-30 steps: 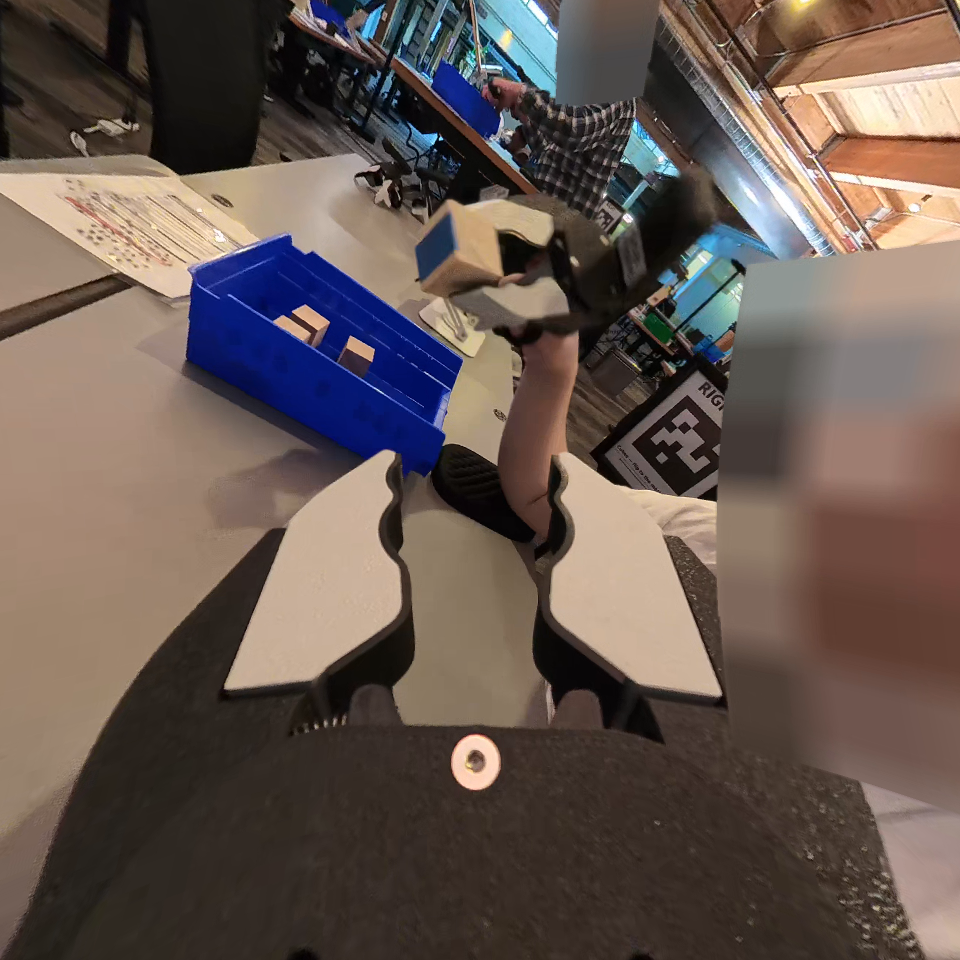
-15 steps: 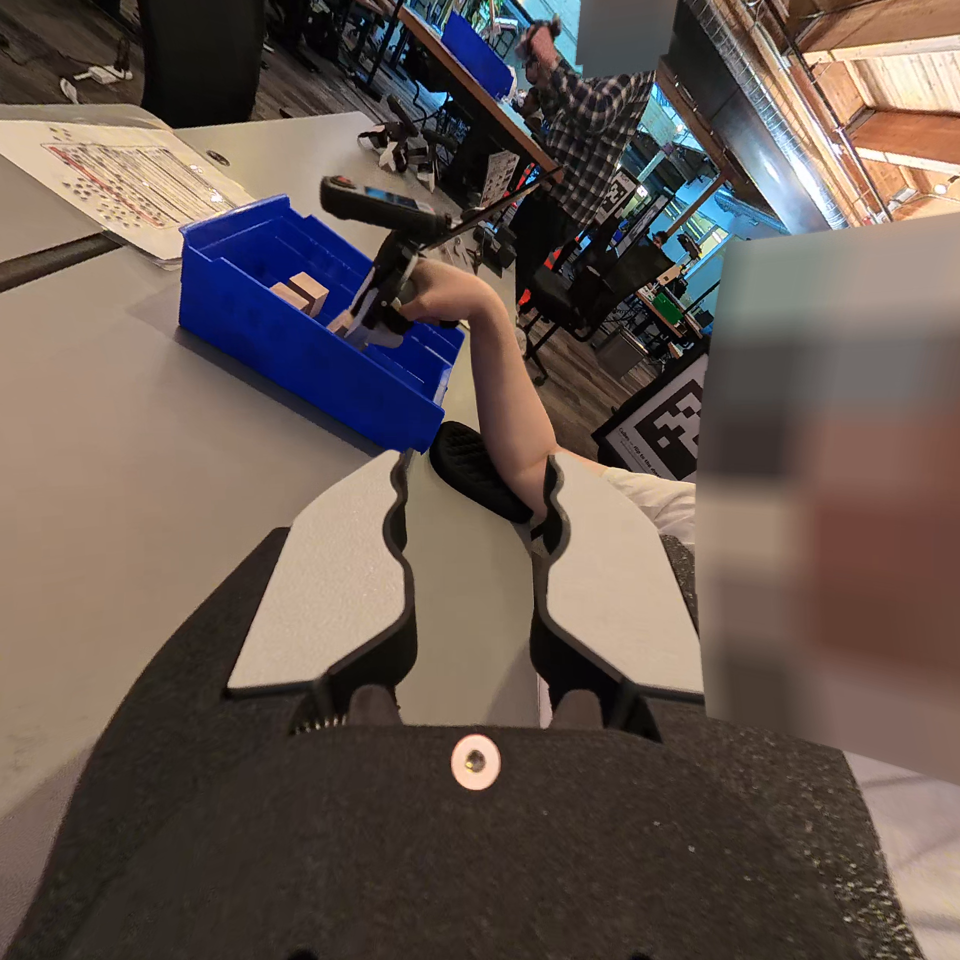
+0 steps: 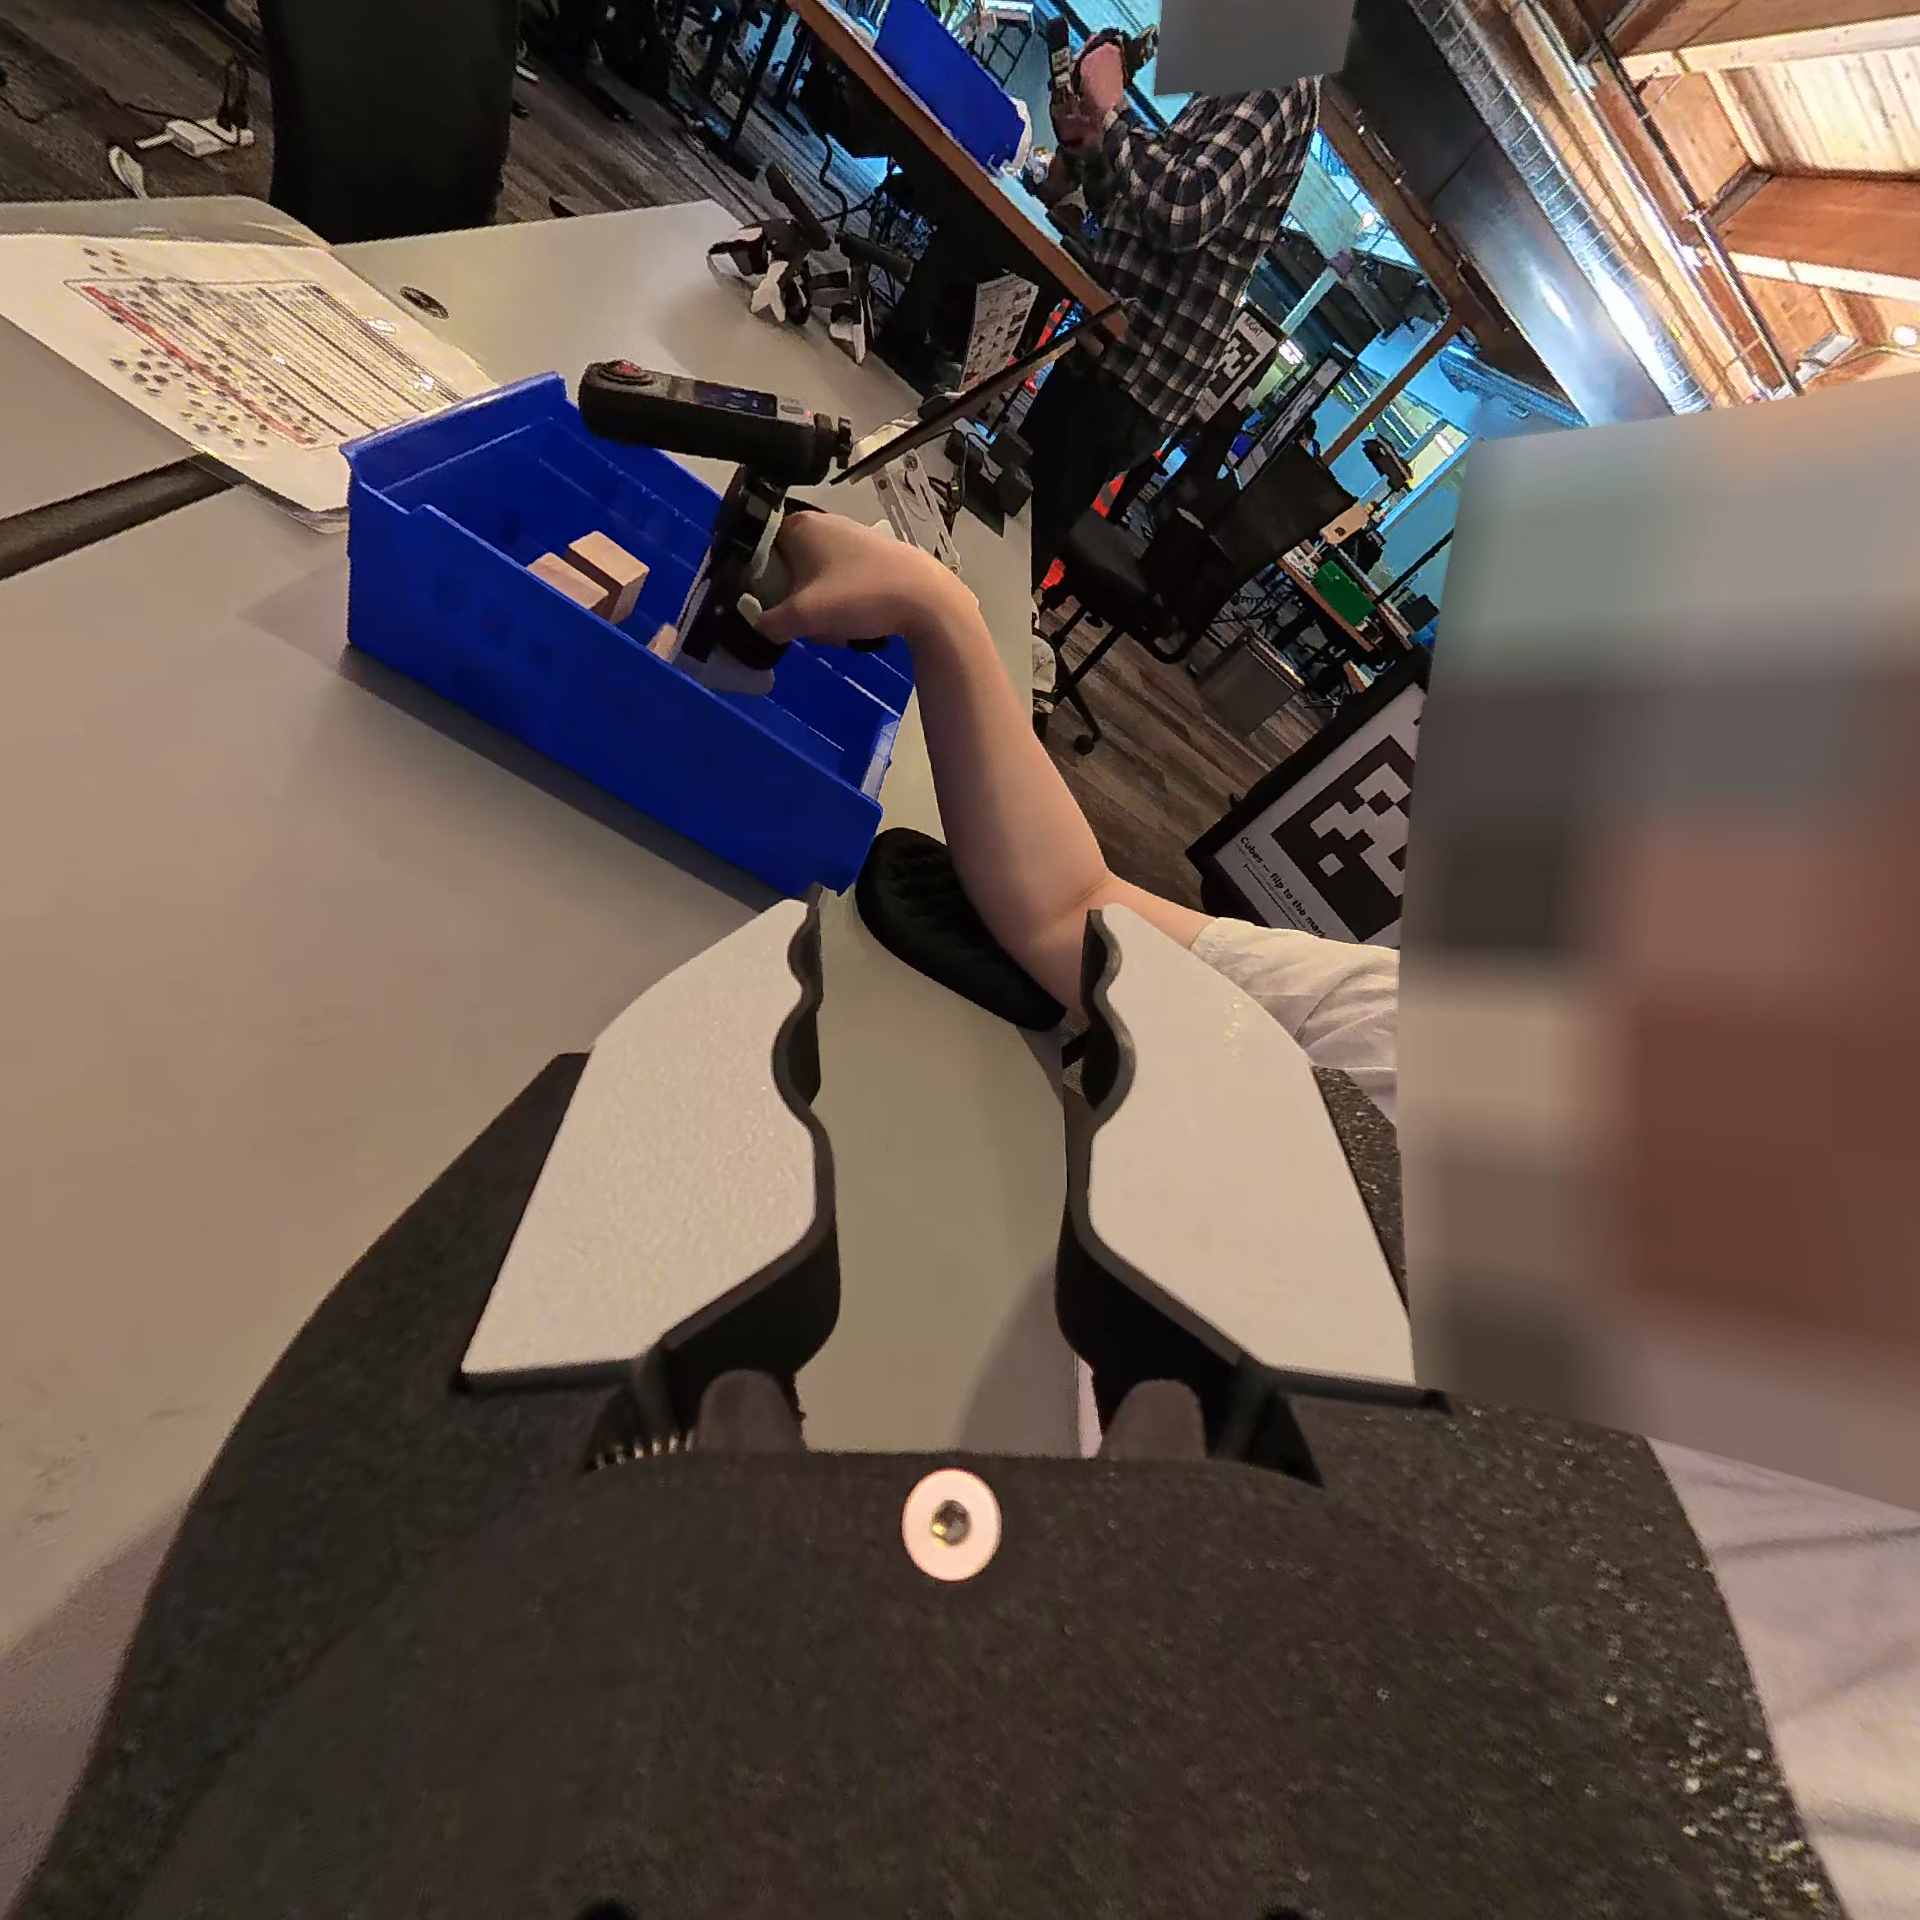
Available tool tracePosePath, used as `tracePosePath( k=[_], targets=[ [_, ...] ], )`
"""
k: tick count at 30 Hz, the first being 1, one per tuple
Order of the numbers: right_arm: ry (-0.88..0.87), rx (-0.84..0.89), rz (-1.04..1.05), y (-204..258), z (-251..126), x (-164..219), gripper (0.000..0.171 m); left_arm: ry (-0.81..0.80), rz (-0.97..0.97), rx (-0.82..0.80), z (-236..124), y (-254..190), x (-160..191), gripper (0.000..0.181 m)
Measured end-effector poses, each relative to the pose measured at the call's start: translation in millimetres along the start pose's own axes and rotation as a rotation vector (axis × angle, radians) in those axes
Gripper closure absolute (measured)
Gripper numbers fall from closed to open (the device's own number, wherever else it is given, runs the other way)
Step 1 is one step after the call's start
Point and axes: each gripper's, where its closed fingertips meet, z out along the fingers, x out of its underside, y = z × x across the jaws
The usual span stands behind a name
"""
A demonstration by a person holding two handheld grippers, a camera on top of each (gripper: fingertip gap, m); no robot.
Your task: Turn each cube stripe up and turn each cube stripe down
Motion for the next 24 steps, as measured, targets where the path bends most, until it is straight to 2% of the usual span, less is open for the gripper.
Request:
tracePosePath(
  k=[6,10,14,17,19,22,24],
  targets=[
    [-0.101,0.049,-0.028,2.3,-27.2,-7.0,0.118,-0.065,0.038,0.002,-18.5,-10.4,-12.3,0.135],
    [-0.268,0.096,-0.106,17.1,-68.4,-15.0,0.119,-0.200,0.159,-0.091,-61.7,-18.6,-34.9,0.137],
    [-0.473,0.120,-0.200,37.9,-113.2,-22.7,0.122,-0.251,0.272,-0.336,-121.0,-2.8,-39.2,0.135],
    [-0.566,0.134,-0.258,50.7,-134.5,-23.8,0.126,-0.236,0.300,-0.471,-161.0,23.6,-26.8,0.157],
    [-0.586,0.141,-0.275,55.0,-139.8,-23.2,0.127,-0.193,0.167,-0.662,-192.6,64.1,-11.7,0.159],
    [-0.570,0.146,-0.287,56.6,-136.6,-22.4,0.127,0.026,-0.103,-1.081,-246.7,131.6,40.9,0.150],
    [-0.548,0.162,-0.293,54.4,-131.9,-23.1,0.127,0.157,-0.250,-1.227,-266.7,160.1,70.7,0.147]
  ],
)
